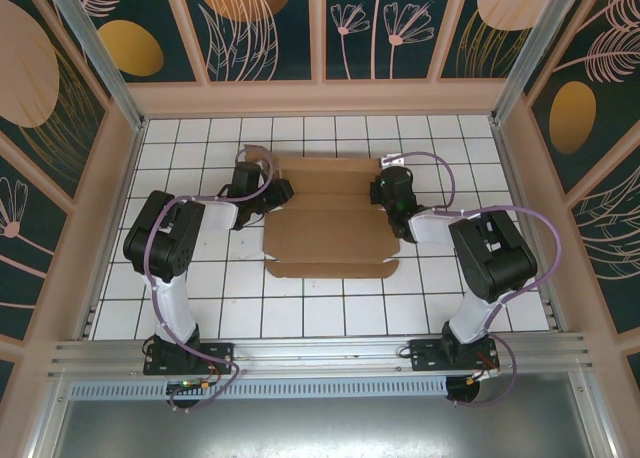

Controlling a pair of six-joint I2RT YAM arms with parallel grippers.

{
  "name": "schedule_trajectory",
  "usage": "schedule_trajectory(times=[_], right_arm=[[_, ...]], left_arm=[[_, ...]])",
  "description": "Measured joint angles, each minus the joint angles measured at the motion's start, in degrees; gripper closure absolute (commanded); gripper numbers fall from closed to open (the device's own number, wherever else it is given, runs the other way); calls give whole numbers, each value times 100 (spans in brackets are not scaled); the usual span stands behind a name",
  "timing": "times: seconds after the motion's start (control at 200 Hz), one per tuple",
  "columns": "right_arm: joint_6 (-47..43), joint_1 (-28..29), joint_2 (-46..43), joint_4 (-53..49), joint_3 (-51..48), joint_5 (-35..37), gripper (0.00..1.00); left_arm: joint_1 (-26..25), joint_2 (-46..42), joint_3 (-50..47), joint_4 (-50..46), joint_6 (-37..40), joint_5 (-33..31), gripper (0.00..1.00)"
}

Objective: Fold the paper box

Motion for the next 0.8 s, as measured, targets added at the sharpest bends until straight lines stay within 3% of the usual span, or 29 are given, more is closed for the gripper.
schedule_trajectory(times=[0.505,0.801], right_arm=[[-13,-15,7,-55,26,22,100],[28,-15,20,-55,39,-2,100]], left_arm=[[-98,-214,-22,-238,210,-168,48],[-107,-444,-87,-396,330,-269,56]])
